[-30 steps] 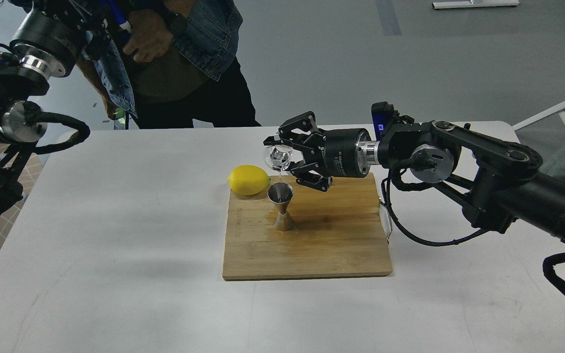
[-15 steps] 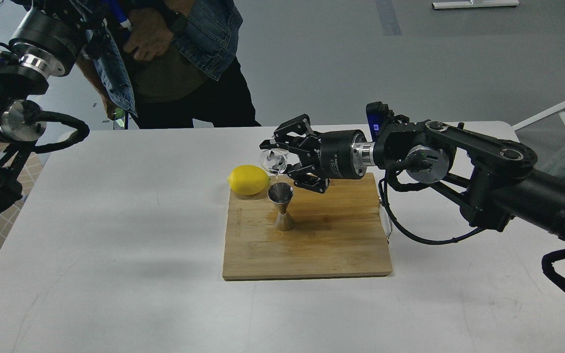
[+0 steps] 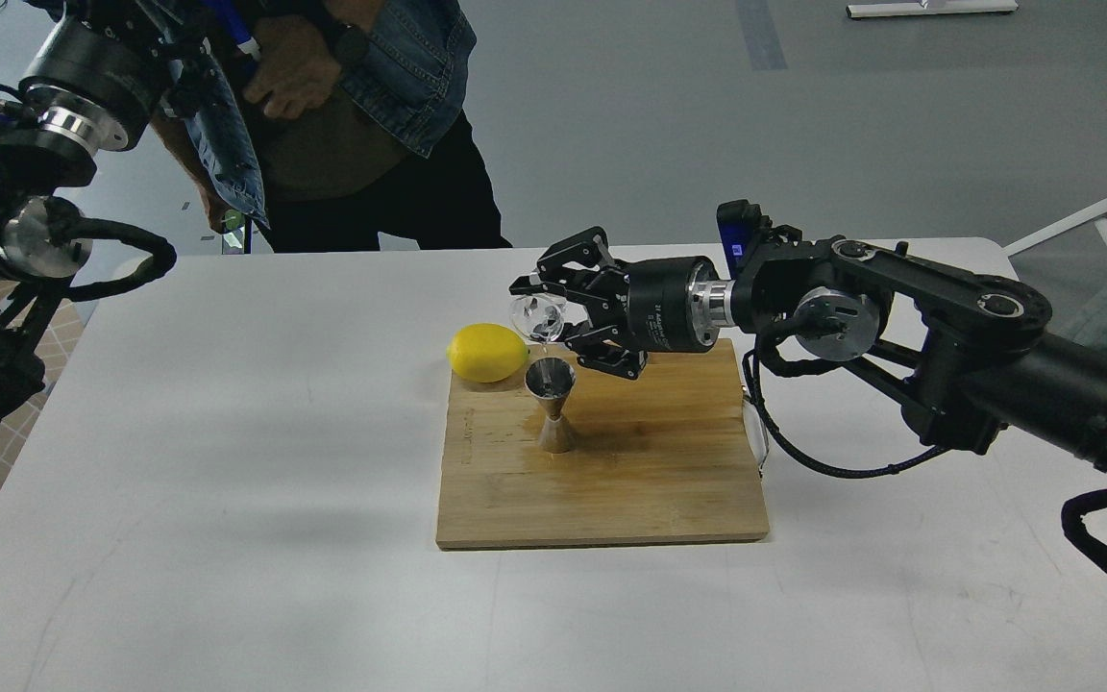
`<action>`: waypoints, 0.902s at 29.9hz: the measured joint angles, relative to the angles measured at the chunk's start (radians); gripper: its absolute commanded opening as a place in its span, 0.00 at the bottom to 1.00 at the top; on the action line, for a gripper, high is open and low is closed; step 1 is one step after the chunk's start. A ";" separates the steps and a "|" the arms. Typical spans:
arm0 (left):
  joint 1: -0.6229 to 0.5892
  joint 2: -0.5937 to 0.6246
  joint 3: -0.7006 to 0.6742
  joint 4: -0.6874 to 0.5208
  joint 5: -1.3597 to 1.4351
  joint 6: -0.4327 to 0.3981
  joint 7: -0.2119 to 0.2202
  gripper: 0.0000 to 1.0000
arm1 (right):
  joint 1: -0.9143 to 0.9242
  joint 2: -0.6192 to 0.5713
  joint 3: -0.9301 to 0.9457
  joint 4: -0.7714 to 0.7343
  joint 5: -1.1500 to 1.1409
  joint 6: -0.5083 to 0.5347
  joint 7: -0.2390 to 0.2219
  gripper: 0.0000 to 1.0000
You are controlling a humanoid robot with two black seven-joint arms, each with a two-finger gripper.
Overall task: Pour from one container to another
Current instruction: 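Rotate the right gripper further, tipping the glass mouth down over the jigger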
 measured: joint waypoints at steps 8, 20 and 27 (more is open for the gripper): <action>-0.002 0.001 -0.001 0.000 0.000 0.000 0.000 0.98 | 0.005 0.000 0.000 0.000 -0.041 0.000 0.006 0.43; -0.005 0.002 -0.002 0.000 0.000 0.000 0.001 0.98 | 0.007 0.000 0.000 0.000 -0.088 -0.001 0.019 0.42; -0.005 0.002 -0.002 -0.001 0.000 0.000 0.002 0.98 | 0.016 0.000 0.000 0.002 -0.116 -0.001 0.030 0.42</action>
